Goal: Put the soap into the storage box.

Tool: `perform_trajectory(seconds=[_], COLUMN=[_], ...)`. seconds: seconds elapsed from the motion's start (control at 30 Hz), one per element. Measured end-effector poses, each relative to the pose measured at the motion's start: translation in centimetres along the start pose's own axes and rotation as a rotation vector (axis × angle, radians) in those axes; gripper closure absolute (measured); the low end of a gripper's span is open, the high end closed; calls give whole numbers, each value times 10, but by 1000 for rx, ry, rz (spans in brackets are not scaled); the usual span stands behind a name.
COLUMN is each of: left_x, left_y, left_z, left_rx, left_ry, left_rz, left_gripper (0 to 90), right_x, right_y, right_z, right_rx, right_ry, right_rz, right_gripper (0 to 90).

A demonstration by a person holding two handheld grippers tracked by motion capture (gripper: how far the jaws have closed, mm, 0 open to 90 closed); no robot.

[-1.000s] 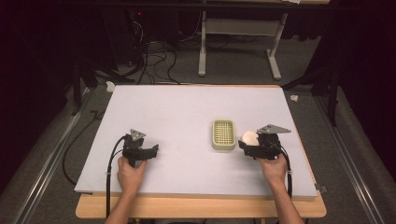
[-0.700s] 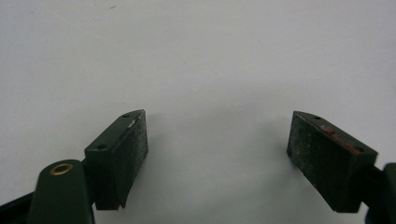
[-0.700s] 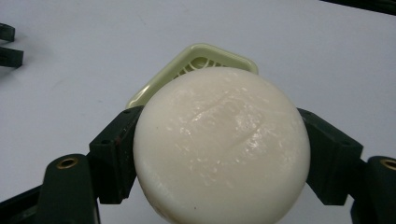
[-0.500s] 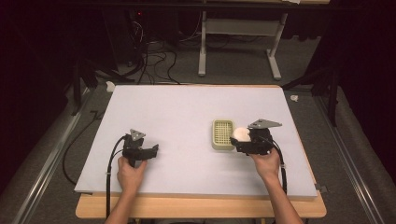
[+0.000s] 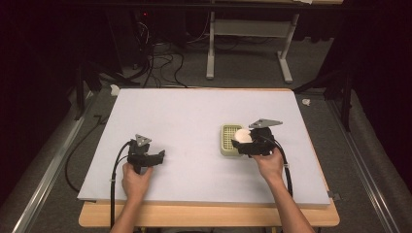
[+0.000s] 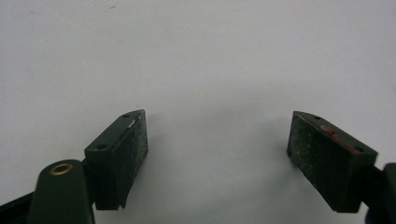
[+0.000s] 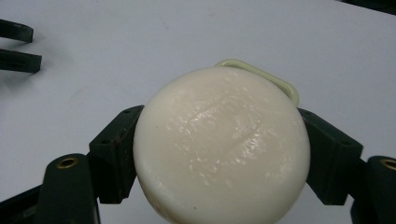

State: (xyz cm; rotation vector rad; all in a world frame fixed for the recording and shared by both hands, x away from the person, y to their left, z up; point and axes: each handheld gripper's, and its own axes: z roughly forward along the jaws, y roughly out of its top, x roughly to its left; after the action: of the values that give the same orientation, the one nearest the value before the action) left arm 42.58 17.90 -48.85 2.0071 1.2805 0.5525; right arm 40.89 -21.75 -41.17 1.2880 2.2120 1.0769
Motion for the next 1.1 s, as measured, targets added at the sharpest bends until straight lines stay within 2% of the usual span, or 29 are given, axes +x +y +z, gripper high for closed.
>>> perform_trajectory(seconds=[0.17, 0.43, 0.6, 0.77, 0.87, 1.1], left_x=[0, 0, 0, 0, 0, 0], left_y=[0, 0, 0, 0, 0, 0], left_z=[0, 0, 0, 0, 0, 0], left_rx=[-1, -1, -1, -1, -1, -1], left_ry=[1, 0, 0, 0, 1, 0], left_rz=[0, -1, -2, -2, -1, -2], left_gripper=[207, 207, 207, 207, 207, 207], right_x=[-1, -7, -9, -5, -2, 1], right_y=[2, 1, 1, 2, 4, 9], right_z=[6, 18, 26, 33, 38, 47], right_rx=[-6, 14, 25, 38, 52, 77], right_ry=[17, 24, 15, 6, -17, -13], right_rz=[9, 42, 53, 37, 24, 9], right_gripper=[246, 246, 246, 246, 245, 245])
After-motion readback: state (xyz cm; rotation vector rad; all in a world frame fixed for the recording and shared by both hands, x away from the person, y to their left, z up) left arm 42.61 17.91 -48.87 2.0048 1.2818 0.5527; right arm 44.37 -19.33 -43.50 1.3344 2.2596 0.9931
